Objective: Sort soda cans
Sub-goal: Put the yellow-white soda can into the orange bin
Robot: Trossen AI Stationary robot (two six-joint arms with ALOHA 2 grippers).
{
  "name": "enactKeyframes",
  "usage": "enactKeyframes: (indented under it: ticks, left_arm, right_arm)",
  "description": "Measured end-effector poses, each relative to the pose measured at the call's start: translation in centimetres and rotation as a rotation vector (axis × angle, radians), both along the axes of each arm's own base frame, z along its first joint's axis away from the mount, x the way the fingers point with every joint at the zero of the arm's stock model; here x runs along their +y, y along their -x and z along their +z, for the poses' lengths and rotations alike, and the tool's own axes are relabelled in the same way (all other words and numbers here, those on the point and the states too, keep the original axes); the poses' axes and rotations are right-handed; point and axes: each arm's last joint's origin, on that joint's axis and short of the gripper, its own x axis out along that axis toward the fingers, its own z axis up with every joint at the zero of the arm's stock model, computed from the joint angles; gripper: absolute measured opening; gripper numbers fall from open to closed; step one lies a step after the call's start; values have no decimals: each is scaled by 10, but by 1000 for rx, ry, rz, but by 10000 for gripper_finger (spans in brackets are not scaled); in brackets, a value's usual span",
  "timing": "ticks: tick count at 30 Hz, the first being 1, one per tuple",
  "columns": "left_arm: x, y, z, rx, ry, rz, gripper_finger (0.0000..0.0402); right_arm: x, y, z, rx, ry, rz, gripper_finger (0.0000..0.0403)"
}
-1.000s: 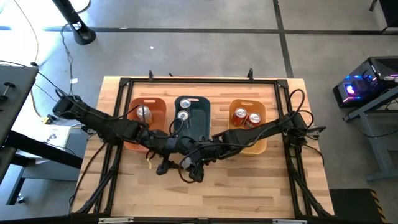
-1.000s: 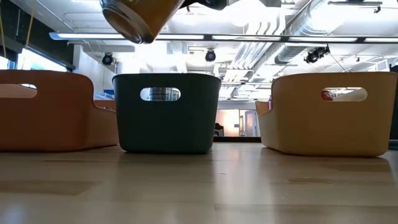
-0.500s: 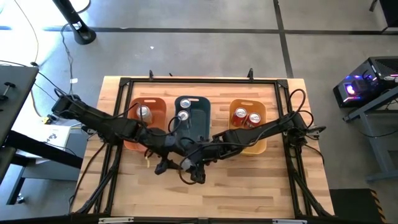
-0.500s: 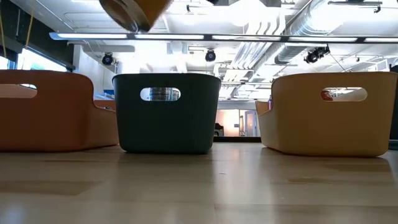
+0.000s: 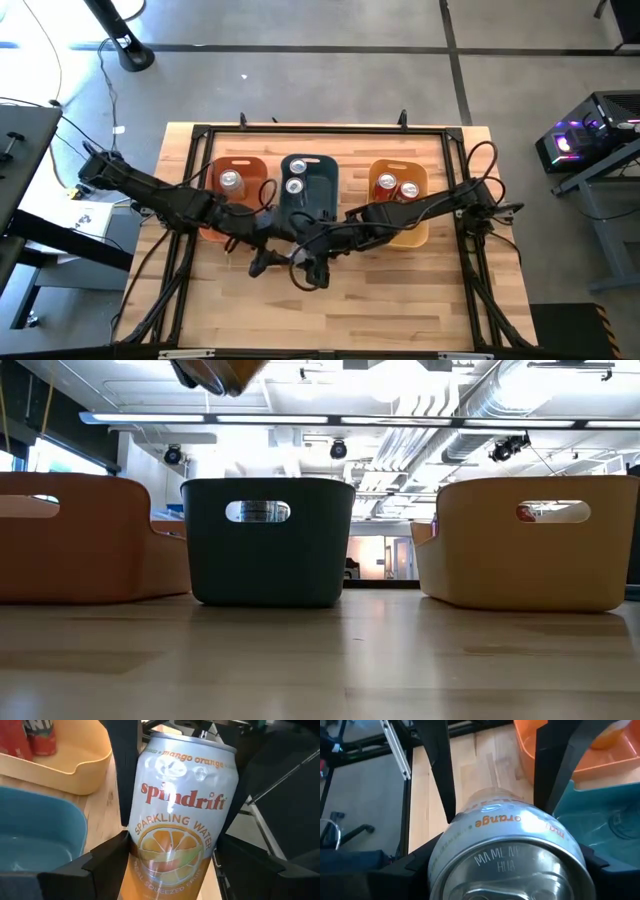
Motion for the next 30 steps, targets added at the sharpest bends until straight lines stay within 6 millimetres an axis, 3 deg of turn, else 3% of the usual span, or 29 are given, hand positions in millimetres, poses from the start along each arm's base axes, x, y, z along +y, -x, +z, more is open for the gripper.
enactKeyframes:
  ticks: [11,23,30]
  left_arm:
    - [2,0,1,-48,-187,-72,286]
    - [11,-2,-2,-20,-201,-58,391]
    - [11,-2,-3,0,-174,-77,399]
  right_arm:
    - [-2,1,1,-7,46,-23,273]
    - [-7,-2,2,-23,73,-12,273]
    - [-10,-4,4,-46,71,-12,273]
